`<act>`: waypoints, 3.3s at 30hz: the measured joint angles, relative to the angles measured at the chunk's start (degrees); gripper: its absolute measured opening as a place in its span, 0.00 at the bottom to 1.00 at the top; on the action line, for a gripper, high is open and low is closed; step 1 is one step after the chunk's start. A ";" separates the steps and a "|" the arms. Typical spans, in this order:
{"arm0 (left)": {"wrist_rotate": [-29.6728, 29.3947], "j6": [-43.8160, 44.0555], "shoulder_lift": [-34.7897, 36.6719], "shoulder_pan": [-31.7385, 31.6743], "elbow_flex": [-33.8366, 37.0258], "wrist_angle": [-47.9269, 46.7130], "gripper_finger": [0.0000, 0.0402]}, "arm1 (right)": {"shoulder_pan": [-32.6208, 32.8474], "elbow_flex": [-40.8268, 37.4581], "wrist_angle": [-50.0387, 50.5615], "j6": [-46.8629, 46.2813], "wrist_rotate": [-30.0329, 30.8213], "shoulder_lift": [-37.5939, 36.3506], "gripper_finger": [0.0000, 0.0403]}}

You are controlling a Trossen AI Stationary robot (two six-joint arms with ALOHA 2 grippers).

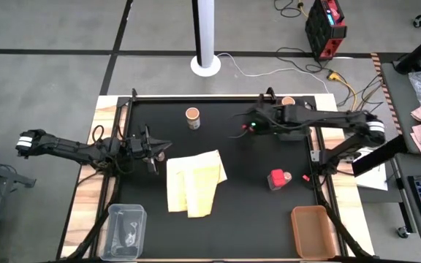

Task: Sort spices by type
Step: Put the top red spice can into the transparent bin

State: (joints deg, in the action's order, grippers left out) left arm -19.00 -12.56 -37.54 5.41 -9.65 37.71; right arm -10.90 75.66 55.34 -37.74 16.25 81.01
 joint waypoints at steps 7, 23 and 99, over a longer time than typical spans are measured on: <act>0.00 0.00 0.00 0.02 0.00 -0.22 0.00 | -1.19 5.53 8.25 -1.99 -0.25 7.58 0.81; 0.00 0.00 0.00 0.00 0.00 -1.22 0.00 | -6.32 3.36 5.03 -0.35 -1.42 12.99 0.93; 4.54 43.23 -23.82 5.64 -48.85 -100.50 0.00 | 14.25 -20.59 -24.76 9.83 21.31 -8.65 0.93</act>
State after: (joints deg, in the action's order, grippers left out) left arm -14.46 30.68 -61.36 11.05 -58.50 -62.79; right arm 3.36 55.07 30.58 -27.90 37.56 72.36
